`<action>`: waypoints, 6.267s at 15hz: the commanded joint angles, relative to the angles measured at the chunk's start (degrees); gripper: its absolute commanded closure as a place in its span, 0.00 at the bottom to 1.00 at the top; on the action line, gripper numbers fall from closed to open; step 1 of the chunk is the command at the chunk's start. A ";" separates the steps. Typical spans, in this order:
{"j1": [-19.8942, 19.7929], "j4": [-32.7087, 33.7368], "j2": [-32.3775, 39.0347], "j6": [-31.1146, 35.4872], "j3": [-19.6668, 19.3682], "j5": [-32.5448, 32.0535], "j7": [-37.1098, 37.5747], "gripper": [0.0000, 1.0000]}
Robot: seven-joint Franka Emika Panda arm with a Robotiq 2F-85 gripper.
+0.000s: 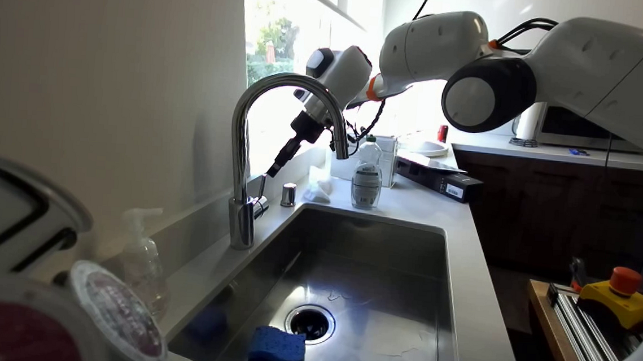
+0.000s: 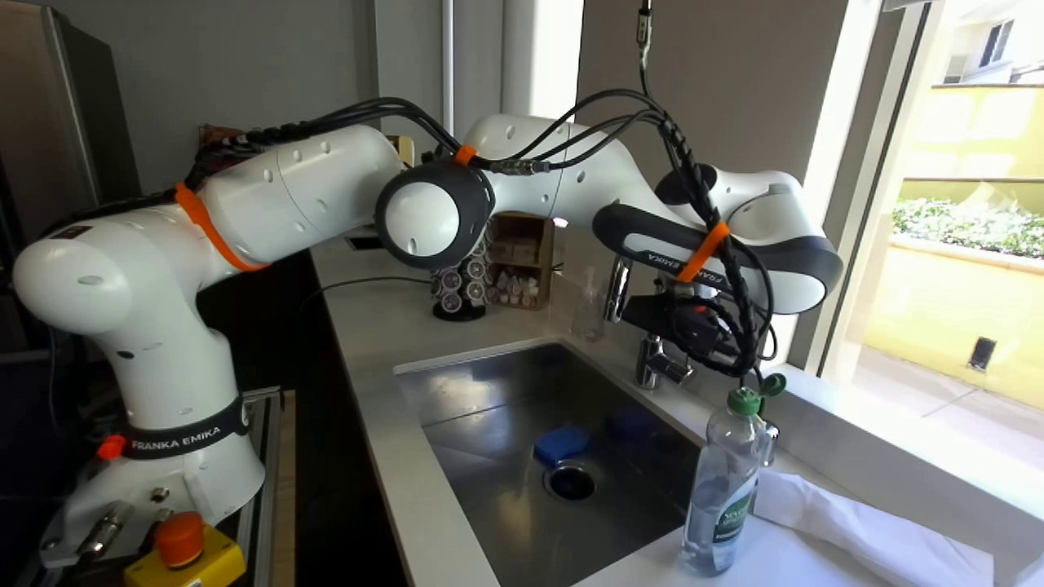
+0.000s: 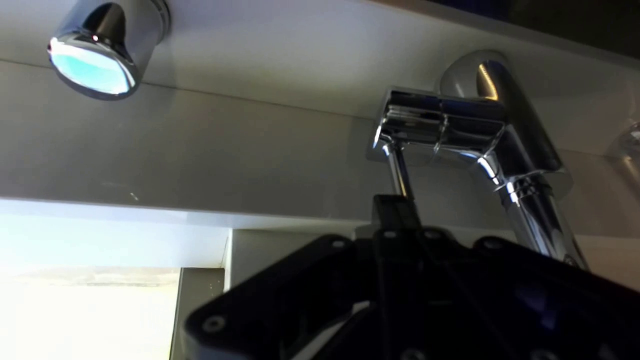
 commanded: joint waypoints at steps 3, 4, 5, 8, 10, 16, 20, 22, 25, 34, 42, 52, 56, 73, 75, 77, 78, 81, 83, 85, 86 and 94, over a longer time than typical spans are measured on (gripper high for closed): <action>0.40 3.07 1.36 0.39 -1.07 0.83 3.42 0.74; 0.30 3.12 1.17 0.74 -0.87 1.23 3.28 0.73; 0.26 3.18 1.05 0.72 -0.82 1.57 3.19 0.68; 0.19 3.50 0.78 0.48 -1.01 2.37 3.61 0.46; 0.35 3.54 0.85 0.36 -1.15 2.61 3.76 0.31; 1.25 3.56 1.63 -0.59 -1.45 2.40 3.73 0.00; 1.69 3.60 2.18 -0.93 -1.65 2.33 3.74 0.02; 1.87 3.66 2.39 -1.07 -1.96 2.22 3.80 0.23; 1.96 3.74 2.69 -1.16 -2.21 2.31 3.76 0.39; 1.87 3.85 3.03 -1.25 -2.69 2.63 3.88 1.00; 1.06 4.02 3.19 -1.14 -3.16 2.70 4.43 0.97; 0.27 4.47 3.64 -1.46 -3.82 4.04 4.93 0.97; 0.06 4.70 3.78 -1.24 -4.24 4.35 4.48 0.97; 0.61 4.74 3.90 -2.31 -6.15 5.20 4.58 0.97; 0.75 4.74 3.88 -2.31 -6.82 5.62 4.63 0.97; 0.72 4.76 3.97 -2.33 -6.82 5.71 4.64 0.97; 0.72 4.79 3.98 -2.35 -6.82 5.74 4.63 0.97; 0.71 4.83 3.91 -2.42 -6.90 5.73 4.67 0.97; 0.72 4.70 3.94 -2.39 -7.56 6.55 4.61 0.97; 0.72 4.69 3.98 -2.48 -8.14 6.87 4.69 0.97; 1.87 -0.66 1.54 -3.92 -10.20 9.79 1.93 0.97; 0.75 4.75 3.75 -2.14 -8.99 8.06 4.43 0.97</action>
